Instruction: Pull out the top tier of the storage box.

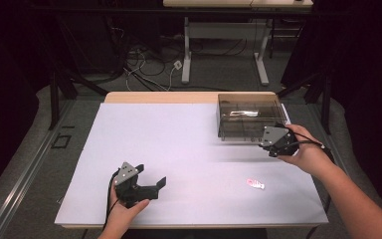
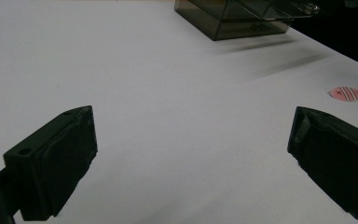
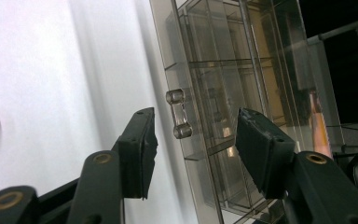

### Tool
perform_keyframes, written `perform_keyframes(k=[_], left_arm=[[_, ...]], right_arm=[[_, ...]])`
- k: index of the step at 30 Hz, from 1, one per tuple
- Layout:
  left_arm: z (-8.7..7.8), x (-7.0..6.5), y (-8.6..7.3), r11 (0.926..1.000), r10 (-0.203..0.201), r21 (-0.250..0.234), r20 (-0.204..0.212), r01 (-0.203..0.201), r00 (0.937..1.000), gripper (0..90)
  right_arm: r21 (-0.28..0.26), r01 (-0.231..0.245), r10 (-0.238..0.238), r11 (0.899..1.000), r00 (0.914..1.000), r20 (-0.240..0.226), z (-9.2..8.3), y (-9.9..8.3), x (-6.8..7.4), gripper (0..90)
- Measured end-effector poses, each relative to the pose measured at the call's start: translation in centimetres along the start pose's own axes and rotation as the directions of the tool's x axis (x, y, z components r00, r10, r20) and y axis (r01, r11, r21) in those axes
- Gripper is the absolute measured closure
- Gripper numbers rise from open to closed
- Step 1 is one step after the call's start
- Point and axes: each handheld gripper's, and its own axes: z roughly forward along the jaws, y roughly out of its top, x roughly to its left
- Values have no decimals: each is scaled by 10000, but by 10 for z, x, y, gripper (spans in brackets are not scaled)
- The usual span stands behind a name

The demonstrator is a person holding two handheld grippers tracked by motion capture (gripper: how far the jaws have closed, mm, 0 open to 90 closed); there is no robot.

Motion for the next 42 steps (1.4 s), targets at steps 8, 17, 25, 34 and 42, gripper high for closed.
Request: perform_keyframes(k=[8, 17, 25, 34, 42], left_arm=[[0, 0, 0, 10000, 10, 4, -17, -10, 10000, 13], [-1, 0, -1, 10000, -7, -50, -42, 7, 10000, 13], [-1, 0, 0, 10000, 62, -12, -50, -62, 10000, 13], [-1, 0, -1, 10000, -14, -32, -47, 14, 10000, 13], [-1, 0, 0, 10000, 77, 11, -34, -77, 10000, 14]], right_arm=[[-263, -398, 408, 9989, 9983, 413, -3, 1, 5, 419], [-704, -1300, 1356, 9890, 9875, 802, -7, 0, 10, 385], [-855, -2173, 2258, 9724, 9682, 1079, -14, 0, 18, 358], [-992, -3549, 3640, 9296, 9262, 983, -20, -1, 25, 272], [-1242, -4984, 5074, 8580, 8600, 538, -23, -7, 29, 187]])
